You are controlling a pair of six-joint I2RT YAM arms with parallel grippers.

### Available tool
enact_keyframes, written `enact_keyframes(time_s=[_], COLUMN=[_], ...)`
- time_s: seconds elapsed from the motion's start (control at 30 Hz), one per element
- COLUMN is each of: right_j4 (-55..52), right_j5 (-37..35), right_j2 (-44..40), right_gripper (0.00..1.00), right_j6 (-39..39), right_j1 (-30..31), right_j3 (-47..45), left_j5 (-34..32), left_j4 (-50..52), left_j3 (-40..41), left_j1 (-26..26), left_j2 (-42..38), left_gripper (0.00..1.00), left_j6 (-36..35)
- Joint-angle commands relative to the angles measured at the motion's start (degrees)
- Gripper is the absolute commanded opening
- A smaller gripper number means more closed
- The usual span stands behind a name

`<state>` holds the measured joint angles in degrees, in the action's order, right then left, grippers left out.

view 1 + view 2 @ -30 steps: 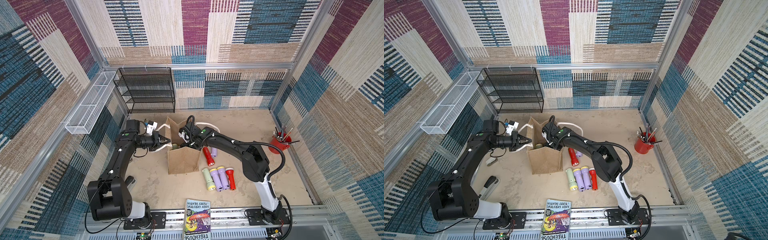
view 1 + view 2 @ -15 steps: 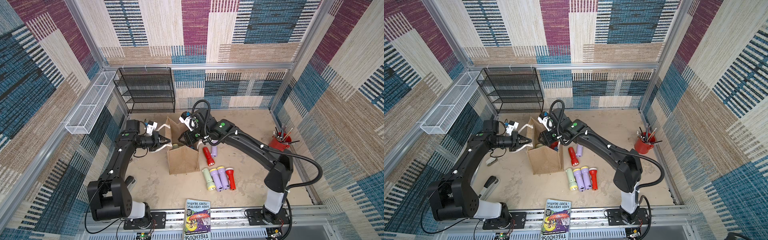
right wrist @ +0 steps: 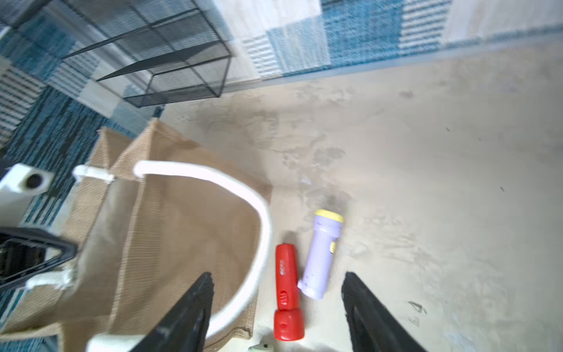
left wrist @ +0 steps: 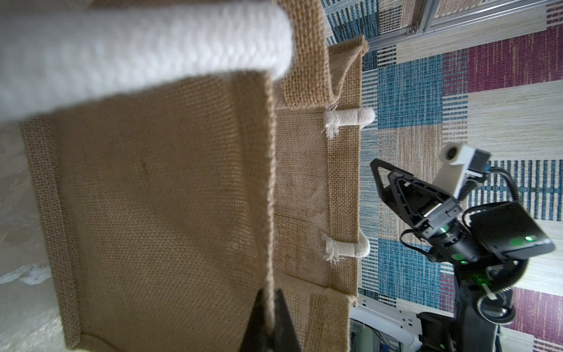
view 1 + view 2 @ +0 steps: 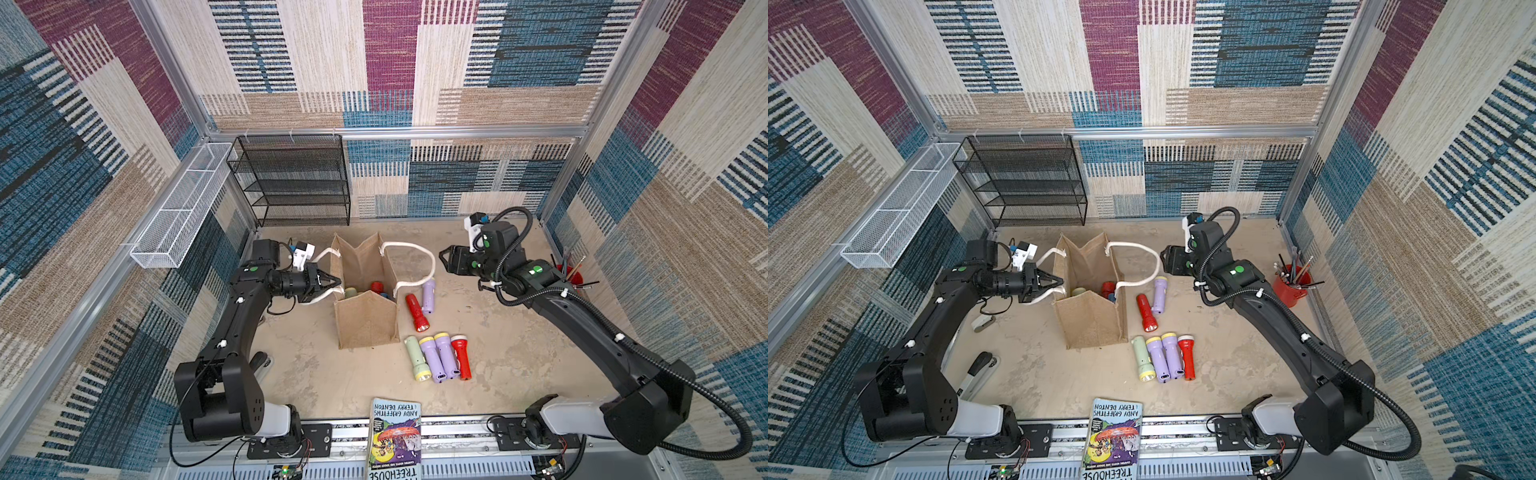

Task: Put the flashlights into the tote bags
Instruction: Place the flashlight in the canvas bag, then pick up the flashlight from the center of the board.

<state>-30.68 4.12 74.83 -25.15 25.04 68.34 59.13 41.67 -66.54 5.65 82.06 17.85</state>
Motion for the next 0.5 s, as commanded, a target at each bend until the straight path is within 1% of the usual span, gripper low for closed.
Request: enact_keyframes(time_s=[0.0,0.1,0.23,0.4,0.47], right_j4=[1.6,1.3,2.2,5.6,6.2], right_j5=[1.3,3.7,5.9,9.2,9.1], right_j2=[0.2,5.3,13.3,17.9,19.2], right_gripper=[0.71,0.7,0.64,0.61,0.61], right_j6=[-5.4,-5.5,-5.5,-7.2,-7.4], right_j1=[-2.4,-3.2,-3.1,-2.7,-2.1], right_j3=[-5.2,-7.2,-7.6,-8.2,-8.0], left_j5=[0.7,0.7,0.6,0.4,0.4], left_j4=[-1.2,-1.2,-1.0,-0.7,-0.7], left_j3=[-0.4,-0.4,-0.2,-0.1,-0.1], left_j1=[0.1,0.1,0.2,0.2,0.1], left_j2=[0.3,0.4,0.2,0.5,0.6], left_gripper=[0.0,0.0,0.0,0.0,0.0], left_j6=[0.2,0.2,0.0,-0.3,-0.3])
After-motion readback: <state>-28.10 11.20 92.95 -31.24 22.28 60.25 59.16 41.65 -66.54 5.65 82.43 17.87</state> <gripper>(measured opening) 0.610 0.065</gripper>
